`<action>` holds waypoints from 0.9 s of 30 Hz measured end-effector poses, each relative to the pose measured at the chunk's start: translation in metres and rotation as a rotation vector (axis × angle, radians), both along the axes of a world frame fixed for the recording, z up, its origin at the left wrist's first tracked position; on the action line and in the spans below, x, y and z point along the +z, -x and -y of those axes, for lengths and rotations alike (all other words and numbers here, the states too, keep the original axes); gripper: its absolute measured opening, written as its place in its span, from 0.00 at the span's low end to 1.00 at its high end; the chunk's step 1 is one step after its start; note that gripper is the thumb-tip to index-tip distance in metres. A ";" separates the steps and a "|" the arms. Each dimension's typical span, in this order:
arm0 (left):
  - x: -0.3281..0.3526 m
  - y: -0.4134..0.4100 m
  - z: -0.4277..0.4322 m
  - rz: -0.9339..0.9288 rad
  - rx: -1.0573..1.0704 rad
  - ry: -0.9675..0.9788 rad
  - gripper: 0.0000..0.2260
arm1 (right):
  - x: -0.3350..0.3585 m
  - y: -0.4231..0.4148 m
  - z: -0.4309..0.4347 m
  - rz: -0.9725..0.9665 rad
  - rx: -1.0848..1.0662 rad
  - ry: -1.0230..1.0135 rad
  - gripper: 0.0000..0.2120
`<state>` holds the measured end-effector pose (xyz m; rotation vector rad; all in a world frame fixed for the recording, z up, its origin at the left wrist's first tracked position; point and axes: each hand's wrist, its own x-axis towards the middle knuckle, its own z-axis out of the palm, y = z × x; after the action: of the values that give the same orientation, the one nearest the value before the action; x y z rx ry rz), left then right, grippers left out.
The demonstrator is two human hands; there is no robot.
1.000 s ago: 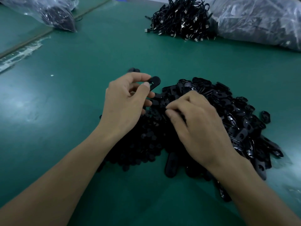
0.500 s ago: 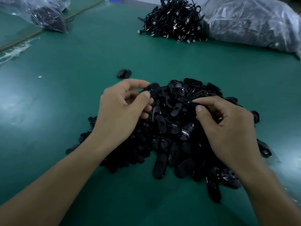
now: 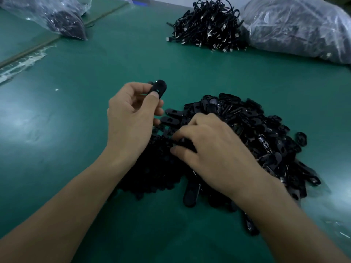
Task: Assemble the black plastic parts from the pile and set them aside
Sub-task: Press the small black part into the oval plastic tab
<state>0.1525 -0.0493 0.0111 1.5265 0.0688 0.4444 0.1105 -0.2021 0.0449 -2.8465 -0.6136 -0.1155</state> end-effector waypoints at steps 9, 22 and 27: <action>-0.003 0.001 0.002 -0.002 -0.046 -0.050 0.06 | -0.015 -0.002 -0.001 0.007 -0.046 -0.025 0.12; -0.004 0.004 0.004 -0.016 -0.110 -0.082 0.05 | -0.027 0.000 0.000 0.046 -0.058 -0.160 0.10; -0.005 0.003 0.005 -0.016 -0.125 -0.081 0.05 | -0.027 -0.003 0.006 0.084 -0.046 -0.299 0.09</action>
<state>0.1491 -0.0541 0.0064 1.6036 -0.0324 0.3388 0.1139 -0.2077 0.0175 -2.5763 -0.5002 -0.3091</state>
